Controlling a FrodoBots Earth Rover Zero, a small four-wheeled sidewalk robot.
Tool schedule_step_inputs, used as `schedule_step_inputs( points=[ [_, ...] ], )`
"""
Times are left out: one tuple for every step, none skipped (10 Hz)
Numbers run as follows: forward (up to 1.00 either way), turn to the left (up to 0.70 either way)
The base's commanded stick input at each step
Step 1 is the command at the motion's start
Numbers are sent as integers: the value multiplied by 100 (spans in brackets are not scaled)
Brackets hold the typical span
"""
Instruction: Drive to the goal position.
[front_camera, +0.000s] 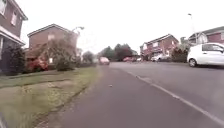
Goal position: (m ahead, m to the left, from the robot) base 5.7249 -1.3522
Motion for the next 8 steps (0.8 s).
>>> schedule_step_inputs(
  points=[
    [100, 0],
    [100, 0],
    [100, 0],
    [100, 0],
    [100, 0],
    [100, 0],
    [100, 0],
    [100, 0]
  ],
)
